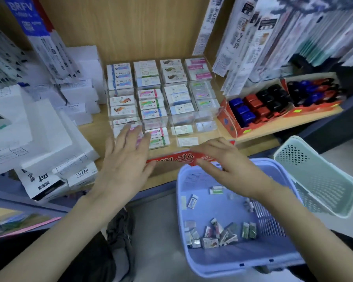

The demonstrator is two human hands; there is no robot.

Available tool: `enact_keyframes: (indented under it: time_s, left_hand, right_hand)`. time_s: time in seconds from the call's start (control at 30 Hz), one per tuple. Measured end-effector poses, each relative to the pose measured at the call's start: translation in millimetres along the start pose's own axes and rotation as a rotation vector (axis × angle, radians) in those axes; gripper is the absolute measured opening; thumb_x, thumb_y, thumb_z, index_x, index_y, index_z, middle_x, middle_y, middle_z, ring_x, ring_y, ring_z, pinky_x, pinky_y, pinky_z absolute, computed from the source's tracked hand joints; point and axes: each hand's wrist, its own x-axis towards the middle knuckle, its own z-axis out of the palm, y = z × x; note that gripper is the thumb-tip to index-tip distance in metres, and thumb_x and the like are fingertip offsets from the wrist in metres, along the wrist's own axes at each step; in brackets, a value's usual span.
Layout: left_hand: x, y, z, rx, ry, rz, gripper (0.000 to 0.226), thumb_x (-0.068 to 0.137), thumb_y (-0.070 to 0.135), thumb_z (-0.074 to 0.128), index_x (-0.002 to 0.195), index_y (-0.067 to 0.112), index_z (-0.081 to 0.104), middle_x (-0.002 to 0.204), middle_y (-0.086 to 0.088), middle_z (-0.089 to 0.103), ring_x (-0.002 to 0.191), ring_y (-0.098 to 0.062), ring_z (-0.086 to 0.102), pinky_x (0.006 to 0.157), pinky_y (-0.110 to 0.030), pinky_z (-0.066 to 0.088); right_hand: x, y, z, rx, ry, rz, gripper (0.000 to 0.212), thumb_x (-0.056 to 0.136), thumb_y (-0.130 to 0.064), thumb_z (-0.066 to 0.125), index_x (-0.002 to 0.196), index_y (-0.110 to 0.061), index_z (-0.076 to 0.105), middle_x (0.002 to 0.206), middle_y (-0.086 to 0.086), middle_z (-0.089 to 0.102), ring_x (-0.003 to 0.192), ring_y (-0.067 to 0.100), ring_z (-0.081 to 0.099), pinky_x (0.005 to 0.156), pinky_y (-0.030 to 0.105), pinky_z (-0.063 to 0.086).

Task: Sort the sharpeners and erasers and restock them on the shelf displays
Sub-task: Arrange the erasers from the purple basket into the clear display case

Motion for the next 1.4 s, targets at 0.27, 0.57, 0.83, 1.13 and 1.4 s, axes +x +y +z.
enact_keyframes:
  time_s: [0.27, 0.57, 0.83, 1.13, 1.4]
  left_hand:
    - [-28.9, 96.6, 100.6, -0.542, -0.343, 0.362, 0.028, 0.093, 0.027, 0.050, 0.118, 0.013, 0.055, 0.118, 0.001, 0.047, 0.105, -0.019, 0.051, 0.087, -0.034, 0.040]
    - [-14.3, 159.2, 288.2, -0.661, -1.015, -0.143, 0.062, 0.081, 0.023, 0.073, 0.133, 0.008, 0.042, 0.132, -0.015, 0.037, 0.118, -0.029, 0.049, 0.096, -0.030, 0.041]
    - [-49.6, 174.2, 363.5, -0.517, -1.108, -0.137, 0.126, 0.041, 0.078, 0.050, 0.143, 0.007, 0.025, 0.144, -0.016, 0.027, 0.135, -0.031, 0.026, 0.103, -0.033, 0.028]
    - [-62.9, 169.3, 400.4, -0.770, -1.063, -0.212, 0.063, 0.069, 0.049, 0.078, 0.121, 0.022, 0.054, 0.116, 0.007, 0.060, 0.107, -0.014, 0.059, 0.093, -0.037, 0.049]
    - [-68.0, 174.4, 379.5, -0.929, -1.107, -0.308, 0.046, 0.081, 0.011, 0.073, 0.120, 0.008, 0.049, 0.118, -0.012, 0.060, 0.113, -0.025, 0.056, 0.093, -0.034, 0.044]
  right_hand:
    - [-146.1, 149.6, 46.0, 0.267, -0.270, 0.663, 0.035, 0.088, -0.021, 0.065, 0.121, -0.023, 0.056, 0.114, 0.001, 0.059, 0.097, 0.019, 0.057, 0.091, 0.034, 0.046]
    - [-187.7, 225.3, 180.4, 0.290, -0.662, 0.829, 0.077, 0.084, -0.025, 0.071, 0.147, -0.020, 0.027, 0.143, 0.014, 0.038, 0.124, 0.030, 0.046, 0.099, 0.032, 0.038]
    - [-183.0, 262.1, 242.2, 0.143, -0.772, 0.687, 0.084, 0.078, -0.032, 0.073, 0.146, -0.019, 0.025, 0.138, 0.017, 0.024, 0.121, 0.040, 0.037, 0.103, 0.043, 0.037]
    - [-176.5, 254.1, 256.2, 0.260, -0.772, 0.688, 0.054, 0.072, -0.028, 0.076, 0.118, -0.010, 0.051, 0.121, 0.016, 0.048, 0.106, 0.033, 0.055, 0.086, 0.035, 0.045]
    - [-177.5, 235.8, 256.2, 0.447, -0.782, 0.767, 0.035, 0.077, -0.010, 0.070, 0.110, -0.005, 0.062, 0.108, 0.012, 0.067, 0.101, 0.025, 0.062, 0.083, 0.030, 0.047]
